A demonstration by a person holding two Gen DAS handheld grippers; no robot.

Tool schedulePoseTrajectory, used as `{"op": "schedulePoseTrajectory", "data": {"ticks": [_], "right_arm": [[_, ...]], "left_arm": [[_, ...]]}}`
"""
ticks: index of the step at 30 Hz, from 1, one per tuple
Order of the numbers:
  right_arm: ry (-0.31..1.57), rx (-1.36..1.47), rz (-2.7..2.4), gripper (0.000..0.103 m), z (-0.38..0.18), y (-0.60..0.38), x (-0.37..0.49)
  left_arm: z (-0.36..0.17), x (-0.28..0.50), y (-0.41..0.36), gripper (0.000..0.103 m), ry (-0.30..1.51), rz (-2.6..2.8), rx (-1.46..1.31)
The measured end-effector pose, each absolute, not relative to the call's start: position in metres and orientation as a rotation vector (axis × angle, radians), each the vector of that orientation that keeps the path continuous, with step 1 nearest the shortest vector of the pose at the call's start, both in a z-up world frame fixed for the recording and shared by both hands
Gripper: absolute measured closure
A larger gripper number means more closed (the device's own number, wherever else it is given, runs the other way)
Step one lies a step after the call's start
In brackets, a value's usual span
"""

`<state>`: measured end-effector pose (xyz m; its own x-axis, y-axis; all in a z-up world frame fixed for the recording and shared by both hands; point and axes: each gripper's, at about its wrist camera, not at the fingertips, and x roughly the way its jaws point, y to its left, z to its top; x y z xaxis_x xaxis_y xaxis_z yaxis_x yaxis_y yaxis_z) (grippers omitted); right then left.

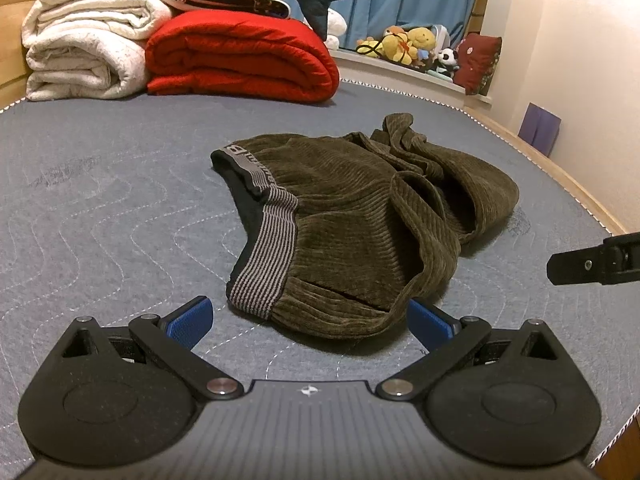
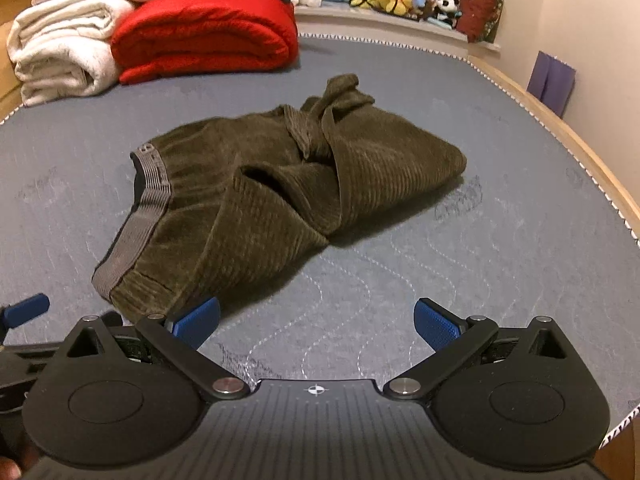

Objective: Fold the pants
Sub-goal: 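Move both grippers toward the grey striped waistband of the corduroy pants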

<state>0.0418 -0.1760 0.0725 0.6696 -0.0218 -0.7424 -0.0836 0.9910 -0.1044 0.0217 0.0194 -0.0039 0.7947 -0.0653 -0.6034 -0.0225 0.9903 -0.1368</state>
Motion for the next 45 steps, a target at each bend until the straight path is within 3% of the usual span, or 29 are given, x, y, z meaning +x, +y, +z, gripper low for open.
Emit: {"op": "schedulePoseTrajectory", "data": {"ticks": [33, 36, 39, 41, 45], "right_arm": [[0.871, -0.12, 0.038, 0.001, 0.072, -0.181, 0.04], [0.872, -0.121, 0.04, 0.001, 0.072, -0.181, 0.04], [0.872, -0.122, 0.04, 0.001, 0.071, -0.181, 0.04], [0.872, -0.121, 0.04, 0.001, 0.071, -0.181, 0.04], [0.866, -0.119, 0.037, 0.001, 0.072, -0.181, 0.04]], "left_arm": [[0.01, 0.006, 0.02, 0.001, 0.548, -0.127, -0.154], [0.011, 0.005, 0.018, 0.009, 0.543, -0.148, -0.145], [0.01, 0.005, 0.016, 0.028, 0.55, -0.17, -0.142], [0.009, 0.004, 0.015, 0.048, 0.552, -0.19, -0.135], [0.008, 0.003, 0.011, 0.07, 0.55, -0.234, -0.123]]}}
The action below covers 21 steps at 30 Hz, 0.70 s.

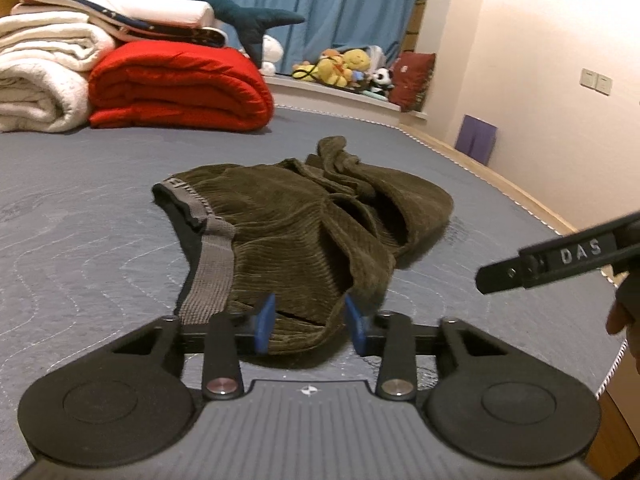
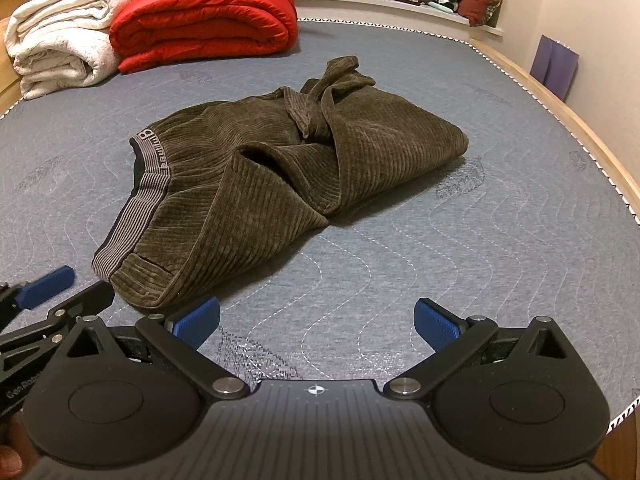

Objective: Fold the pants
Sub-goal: 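Move both grippers toward the grey striped waistband of the corduroy pants, then grasp the waistband with the left gripper while the right gripper grasps the pants fabric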

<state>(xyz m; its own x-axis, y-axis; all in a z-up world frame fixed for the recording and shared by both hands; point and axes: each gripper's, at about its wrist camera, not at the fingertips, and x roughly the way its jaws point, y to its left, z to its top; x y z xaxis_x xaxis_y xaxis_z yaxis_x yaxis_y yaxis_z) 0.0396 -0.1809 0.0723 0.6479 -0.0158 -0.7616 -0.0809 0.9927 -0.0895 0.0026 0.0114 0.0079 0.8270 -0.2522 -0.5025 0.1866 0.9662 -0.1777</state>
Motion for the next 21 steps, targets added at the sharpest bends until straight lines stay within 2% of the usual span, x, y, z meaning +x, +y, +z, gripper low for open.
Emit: {"op": "schedulePoseTrajectory", "data": {"ticks": [1, 4, 14, 16, 18, 20, 21], "right_arm": [[0.862, -0.119, 0.037, 0.001, 0.073, -0.181, 0.039], [0.853, -0.115, 0.034, 0.001, 0.074, -0.182, 0.039], [0.824, -0.105, 0.043, 0.002, 0.076, -0.182, 0.037], [0.821, -0.098, 0.048, 0.003, 0.077, -0.183, 0.037], [0.817, -0.097, 0.054, 0.003, 0.077, -0.183, 0.036], [0.817, -0.098, 0.059, 0.003, 0.077, -0.182, 0.036], [0.818, -0.099, 0.059, 0.003, 0.077, -0.181, 0.036]], "left_arm": [[0.008, 0.002, 0.011, 0.076, 0.547, -0.242, -0.117], [0.009, 0.0, 0.009, 0.079, 0.533, -0.26, -0.106], [0.009, 0.001, 0.013, 0.079, 0.539, -0.264, -0.138], [0.009, 0.001, 0.015, 0.075, 0.533, -0.248, -0.152], [0.01, 0.0, 0.016, 0.066, 0.53, -0.233, -0.157], [0.01, 0.001, 0.018, 0.05, 0.534, -0.216, -0.161], [0.009, 0.001, 0.018, 0.049, 0.534, -0.21, -0.162]]}}
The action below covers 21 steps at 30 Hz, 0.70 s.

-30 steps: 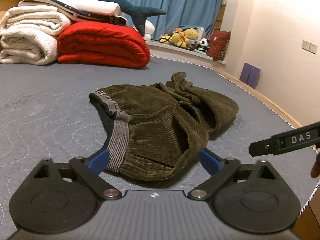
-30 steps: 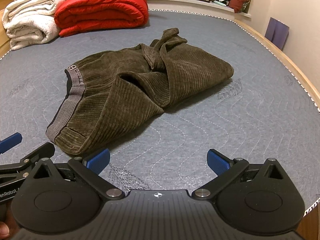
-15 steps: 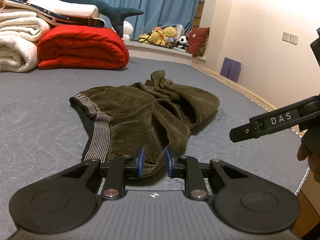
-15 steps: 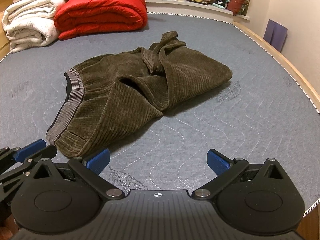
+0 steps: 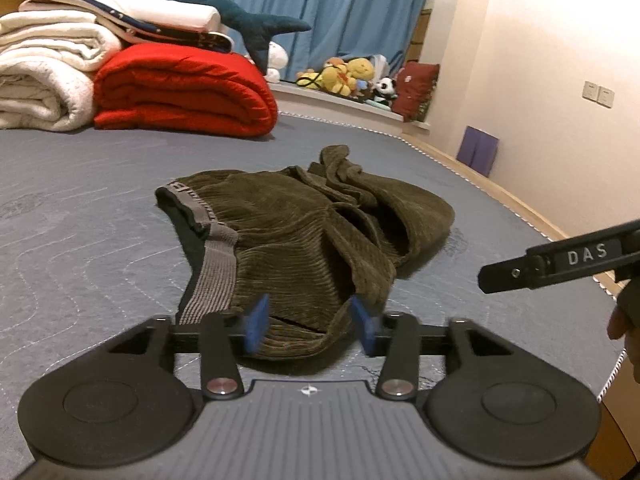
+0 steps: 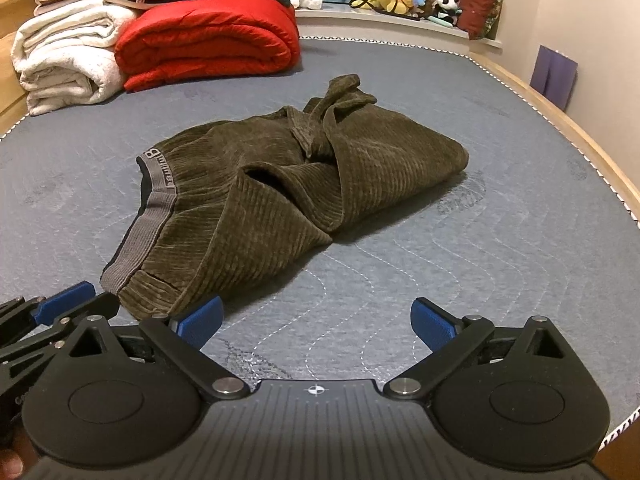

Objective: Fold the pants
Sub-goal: 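Grasp the waistband with the left gripper while the right gripper grasps the pants fabric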

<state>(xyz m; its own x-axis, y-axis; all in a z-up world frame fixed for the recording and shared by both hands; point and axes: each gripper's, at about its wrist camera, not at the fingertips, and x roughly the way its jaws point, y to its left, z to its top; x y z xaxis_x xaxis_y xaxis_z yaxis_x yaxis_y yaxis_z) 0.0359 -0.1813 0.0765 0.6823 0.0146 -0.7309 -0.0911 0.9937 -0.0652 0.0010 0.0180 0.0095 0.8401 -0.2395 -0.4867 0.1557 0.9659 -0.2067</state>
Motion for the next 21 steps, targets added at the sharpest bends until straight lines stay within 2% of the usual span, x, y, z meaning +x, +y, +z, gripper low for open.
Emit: {"op": "schedulePoseTrajectory", "data": {"ticks": [13, 15, 16, 18, 20, 21], "right_arm": [[0.82, -0.097, 0.056, 0.003, 0.075, -0.181, 0.037], [0.812, -0.105, 0.056, 0.007, 0.075, -0.18, 0.037], [0.809, -0.106, 0.057, 0.013, 0.075, -0.179, 0.037], [0.804, -0.102, 0.061, 0.021, 0.075, -0.178, 0.037], [0.792, -0.09, 0.068, 0.03, 0.077, -0.176, 0.038], [0.783, -0.087, 0.07, 0.032, 0.078, -0.175, 0.039]], "left_arm": [[0.009, -0.003, 0.013, 0.049, 0.469, -0.156, -0.137], [0.008, -0.003, 0.014, 0.05, 0.469, -0.149, -0.144], [0.008, -0.003, 0.015, 0.051, 0.472, -0.148, -0.15], [0.007, -0.001, 0.02, 0.059, 0.492, -0.168, -0.175], [0.008, 0.0, 0.027, 0.088, 0.505, -0.187, -0.2], [0.009, 0.0, 0.03, 0.093, 0.505, -0.18, -0.2]]}}
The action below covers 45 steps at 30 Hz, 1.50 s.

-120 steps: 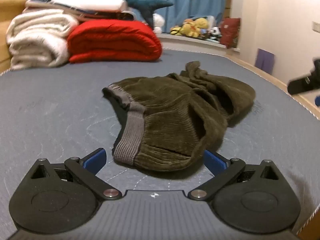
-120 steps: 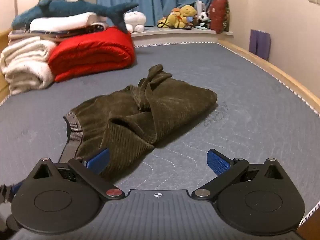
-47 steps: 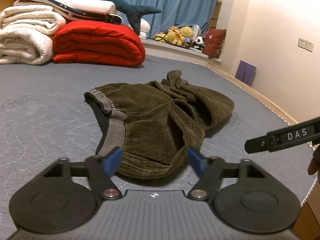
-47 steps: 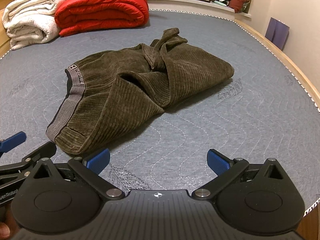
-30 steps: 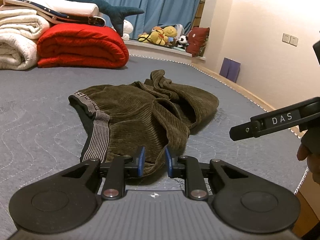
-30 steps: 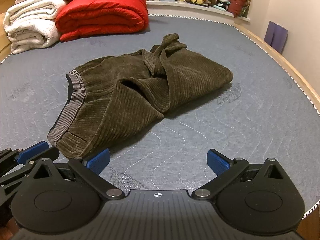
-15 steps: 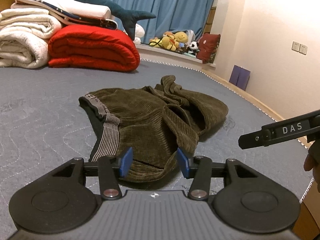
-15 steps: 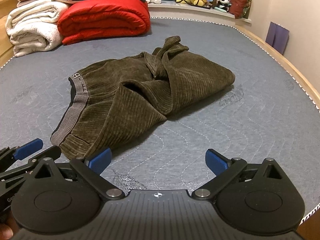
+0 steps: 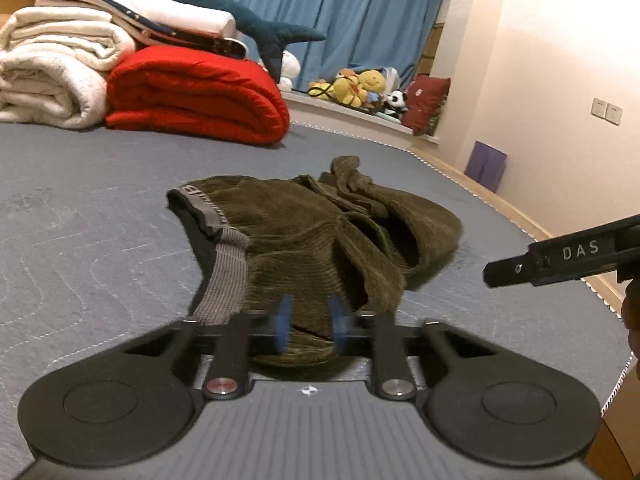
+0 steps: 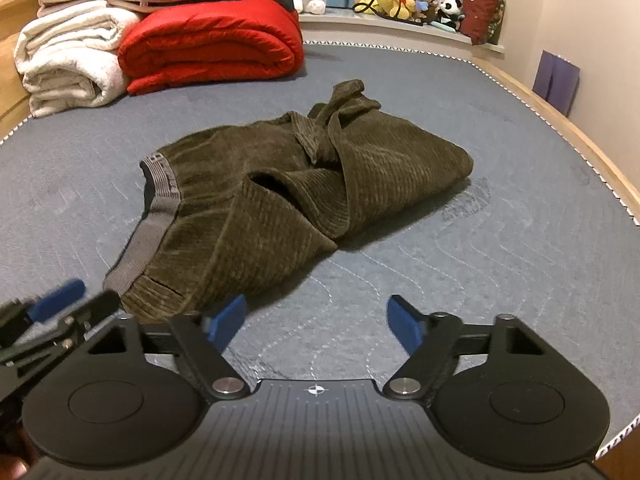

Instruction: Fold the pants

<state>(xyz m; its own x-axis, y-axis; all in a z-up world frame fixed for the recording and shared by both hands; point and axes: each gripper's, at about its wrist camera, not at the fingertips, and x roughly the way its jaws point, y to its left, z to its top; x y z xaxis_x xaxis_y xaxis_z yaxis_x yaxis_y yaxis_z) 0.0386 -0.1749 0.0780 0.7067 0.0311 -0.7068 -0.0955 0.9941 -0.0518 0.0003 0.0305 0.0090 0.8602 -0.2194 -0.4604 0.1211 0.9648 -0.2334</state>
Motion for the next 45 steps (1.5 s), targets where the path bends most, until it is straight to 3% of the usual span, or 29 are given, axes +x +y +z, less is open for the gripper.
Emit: {"op": "schedulePoseTrajectory", "data": {"ticks": [2, 8, 13, 16, 18, 20, 22, 28, 30, 31, 33, 36, 37, 38, 40, 45], "right_arm": [[0.763, -0.082, 0.075, 0.041, 0.081, -0.172, 0.04], [0.746, -0.015, 0.1, 0.054, 0.082, -0.164, 0.052], [0.772, -0.012, 0.184, 0.054, 0.068, -0.147, 0.074], [0.817, -0.001, 0.22, 0.044, 0.055, -0.142, 0.091], [0.851, 0.014, 0.211, 0.037, 0.046, -0.142, 0.103], [0.883, 0.029, 0.205, 0.025, 0.037, -0.141, 0.113], [0.914, 0.031, 0.212, 0.024, 0.025, -0.139, 0.119], [1.008, 0.03, 0.181, 0.024, -0.006, -0.128, 0.142], [1.026, 0.003, 0.16, 0.025, -0.013, -0.122, 0.147], [1.033, -0.015, 0.149, 0.026, -0.017, -0.12, 0.15], [1.043, -0.026, 0.14, 0.039, -0.025, -0.119, 0.154], [1.049, -0.007, 0.116, 0.057, -0.029, -0.121, 0.155], [1.045, -0.007, 0.113, 0.06, -0.028, -0.122, 0.154], [1.04, -0.007, 0.115, 0.064, -0.028, -0.122, 0.152], [1.019, -0.021, 0.123, 0.069, -0.023, -0.122, 0.146], [0.941, -0.102, 0.215, 0.081, -0.006, -0.113, 0.128]], "left_arm": [[0.013, 0.003, 0.041, 0.099, 0.517, -0.173, -0.219], [0.023, 0.048, 0.095, 0.099, 0.611, -0.166, -0.422], [0.0, 0.117, 0.132, 0.099, 0.651, -0.147, -0.526], [-0.038, 0.147, 0.148, 0.097, 0.672, -0.156, -0.605], [-0.062, 0.165, 0.157, 0.092, 0.746, -0.167, -0.724], [-0.071, 0.179, 0.16, 0.07, 0.76, -0.191, -0.769], [-0.077, 0.194, 0.165, 0.054, 0.76, -0.222, -0.788], [-0.086, 0.217, 0.175, 0.048, 0.775, -0.306, -0.885], [-0.085, 0.221, 0.163, 0.043, 0.77, -0.316, -0.816], [-0.083, 0.224, 0.157, 0.036, 0.764, -0.329, -0.782], [-0.079, 0.229, 0.147, 0.028, 0.758, -0.354, -0.723], [-0.077, 0.231, 0.133, 0.035, 0.754, -0.349, -0.632], [-0.076, 0.231, 0.133, 0.056, 0.759, -0.321, -0.608], [-0.078, 0.23, 0.134, 0.066, 0.769, -0.3, -0.596], [-0.078, 0.229, 0.14, 0.075, 0.778, -0.3, -0.63], [-0.037, 0.195, 0.16, 0.08, 0.666, -0.267, -0.585]]}}
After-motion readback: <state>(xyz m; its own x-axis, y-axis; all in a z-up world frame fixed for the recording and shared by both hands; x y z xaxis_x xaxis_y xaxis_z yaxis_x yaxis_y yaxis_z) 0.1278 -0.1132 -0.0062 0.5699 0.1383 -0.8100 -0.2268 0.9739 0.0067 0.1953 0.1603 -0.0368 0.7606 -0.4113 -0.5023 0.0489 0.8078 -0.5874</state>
